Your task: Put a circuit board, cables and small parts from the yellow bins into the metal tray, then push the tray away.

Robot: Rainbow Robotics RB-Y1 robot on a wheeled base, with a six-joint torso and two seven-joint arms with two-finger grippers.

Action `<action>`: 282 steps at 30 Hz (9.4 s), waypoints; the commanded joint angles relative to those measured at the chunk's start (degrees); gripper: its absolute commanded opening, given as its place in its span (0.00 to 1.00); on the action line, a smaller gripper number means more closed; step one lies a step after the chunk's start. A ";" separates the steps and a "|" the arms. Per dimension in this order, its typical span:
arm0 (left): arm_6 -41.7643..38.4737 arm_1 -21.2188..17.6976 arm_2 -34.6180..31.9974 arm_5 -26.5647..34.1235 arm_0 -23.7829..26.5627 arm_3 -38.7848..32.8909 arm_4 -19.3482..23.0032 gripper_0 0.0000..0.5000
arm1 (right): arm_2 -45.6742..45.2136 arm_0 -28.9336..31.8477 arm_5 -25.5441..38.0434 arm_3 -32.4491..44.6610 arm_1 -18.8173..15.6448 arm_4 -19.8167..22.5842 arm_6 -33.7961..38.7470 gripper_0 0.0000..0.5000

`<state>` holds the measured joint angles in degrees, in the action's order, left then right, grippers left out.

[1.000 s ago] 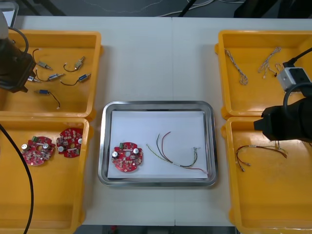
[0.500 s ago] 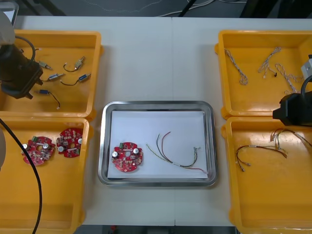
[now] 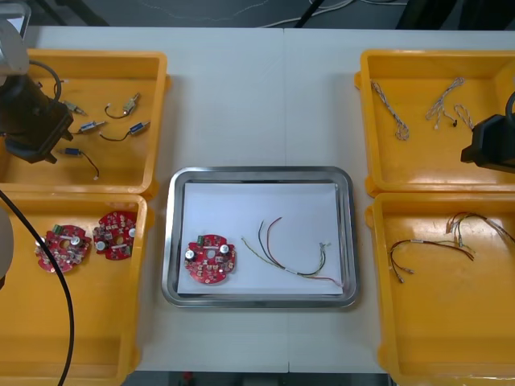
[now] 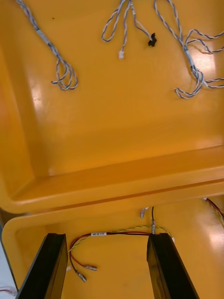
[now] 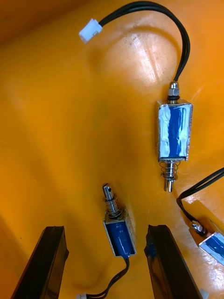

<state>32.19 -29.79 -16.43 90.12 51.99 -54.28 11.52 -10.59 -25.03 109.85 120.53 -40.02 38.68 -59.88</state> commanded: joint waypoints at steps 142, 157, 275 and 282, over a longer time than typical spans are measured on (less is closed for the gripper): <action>9.74 3.68 40.07 19.88 -17.36 -62.87 16.17 0.00 | 13.84 -24.89 -27.76 -56.11 6.97 -13.37 -8.32 0.00; 9.91 6.32 44.55 13.59 -16.92 -56.99 12.39 0.00 | 12.35 -24.89 -23.72 -56.11 7.85 -13.81 -8.94 0.03; 32.76 -10.90 10.71 19.88 -16.05 -56.11 19.86 1.00 | 10.24 -32.19 -29.69 -69.56 7.85 -14.68 -16.06 0.00; 33.64 -11.34 10.45 19.88 -16.22 -53.38 17.66 1.00 | 6.55 -32.19 -20.47 -62.35 5.57 -13.89 -21.77 0.00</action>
<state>61.98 -38.46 -4.52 109.62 36.58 -108.26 30.44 -0.74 -57.11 86.69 53.78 -31.32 24.07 -78.59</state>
